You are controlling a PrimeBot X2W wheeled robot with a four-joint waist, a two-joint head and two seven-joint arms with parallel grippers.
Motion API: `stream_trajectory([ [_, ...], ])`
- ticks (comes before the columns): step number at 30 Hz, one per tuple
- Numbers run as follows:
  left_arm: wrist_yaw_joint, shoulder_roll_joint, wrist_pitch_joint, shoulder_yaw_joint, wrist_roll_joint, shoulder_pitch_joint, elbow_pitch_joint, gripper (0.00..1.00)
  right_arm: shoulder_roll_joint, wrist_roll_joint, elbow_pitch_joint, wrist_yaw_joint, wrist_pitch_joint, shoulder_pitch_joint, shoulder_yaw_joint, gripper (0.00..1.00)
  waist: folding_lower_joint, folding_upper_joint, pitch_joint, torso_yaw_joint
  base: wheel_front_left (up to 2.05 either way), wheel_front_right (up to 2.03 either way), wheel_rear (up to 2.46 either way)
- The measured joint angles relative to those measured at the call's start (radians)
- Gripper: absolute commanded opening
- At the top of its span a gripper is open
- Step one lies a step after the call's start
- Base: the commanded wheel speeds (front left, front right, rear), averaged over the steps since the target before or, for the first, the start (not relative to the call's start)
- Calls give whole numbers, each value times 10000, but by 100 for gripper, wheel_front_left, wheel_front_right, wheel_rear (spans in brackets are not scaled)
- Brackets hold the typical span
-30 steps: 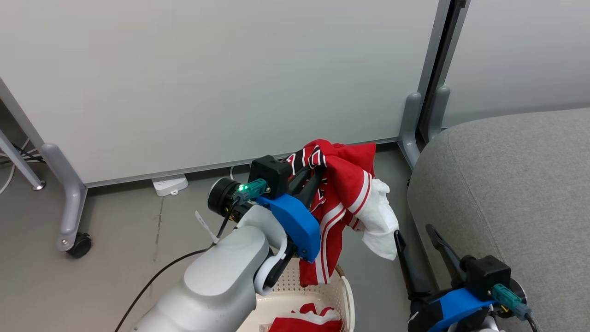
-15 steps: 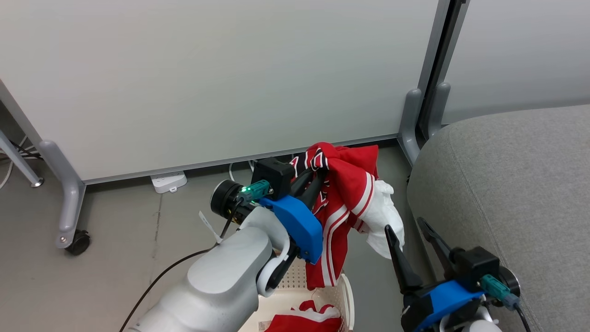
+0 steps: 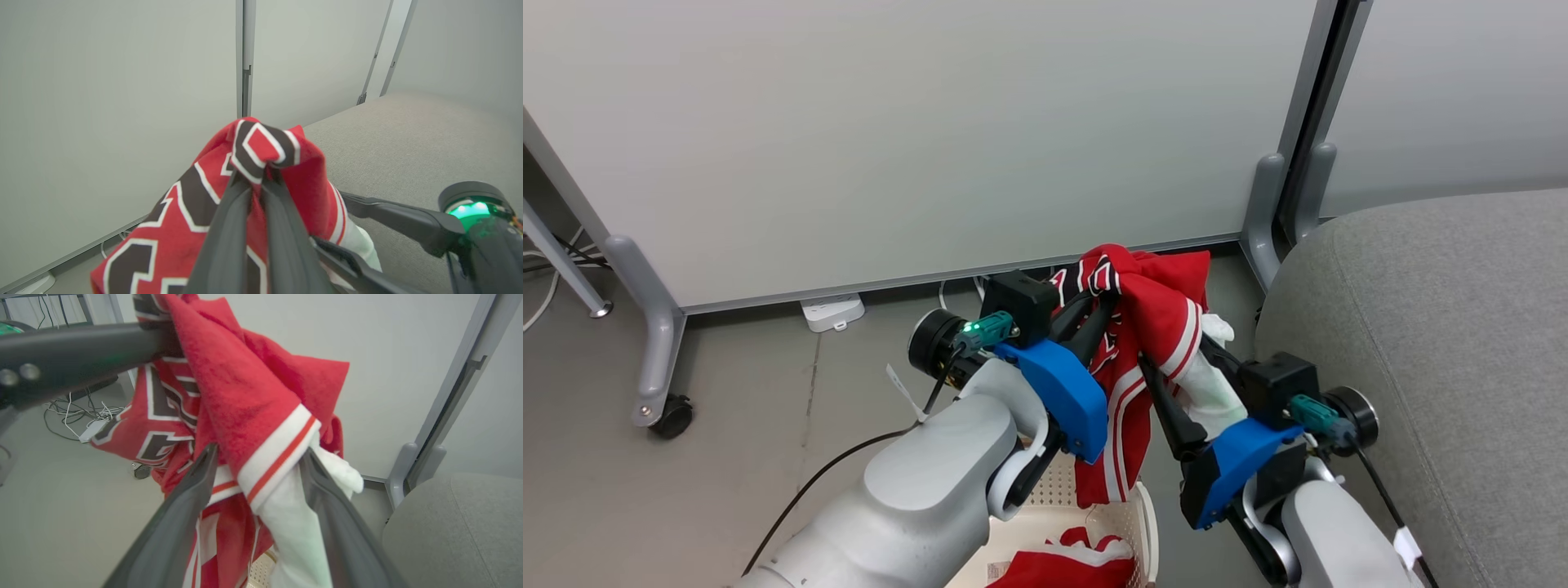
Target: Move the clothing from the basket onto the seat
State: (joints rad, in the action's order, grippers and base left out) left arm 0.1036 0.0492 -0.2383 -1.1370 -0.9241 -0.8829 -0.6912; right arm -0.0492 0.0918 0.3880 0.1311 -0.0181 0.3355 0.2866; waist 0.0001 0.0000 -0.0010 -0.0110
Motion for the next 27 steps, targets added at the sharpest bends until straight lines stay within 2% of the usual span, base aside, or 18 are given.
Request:
stream_trajectory([
  [13, 88, 2, -59, -533, -449, -198, 96, 0, -2, 341, 1808, 0, -441, 1514, 550, 100, 0, 0, 17, 162, 0, 0, 0],
  [14, 90, 2, -61, -571, -477, -202, 105, 0, -2, 414, 1941, 0, -447, 1546, 606, 72, 0, 0, 12, 171, 0, 0, 0],
  [15, 92, 4, -69, -606, -527, -204, 109, 0, -2, 447, 2036, 0, -466, 1569, 650, 32, 0, 0, 6, 178, 0, 0, 0],
  [16, 94, 4, -73, -633, -541, -209, 111, 0, -2, 481, 2098, 0, -523, 1594, 690, 2, 0, 0, 0, 182, 0, 0, 0],
  [17, 94, 4, -73, -633, -541, -209, 111, 0, -2, 481, 2098, 0, -523, 1594, 690, 0, 0, 0, 0, 182, 0, 0, 0],
  [27, 161, 2, -146, -853, -788, -285, 35, 0, -2, 602, 2506, 0, -909, 1727, 826, 0, -1, 0, -91, 160, 0, 0, 0],
])
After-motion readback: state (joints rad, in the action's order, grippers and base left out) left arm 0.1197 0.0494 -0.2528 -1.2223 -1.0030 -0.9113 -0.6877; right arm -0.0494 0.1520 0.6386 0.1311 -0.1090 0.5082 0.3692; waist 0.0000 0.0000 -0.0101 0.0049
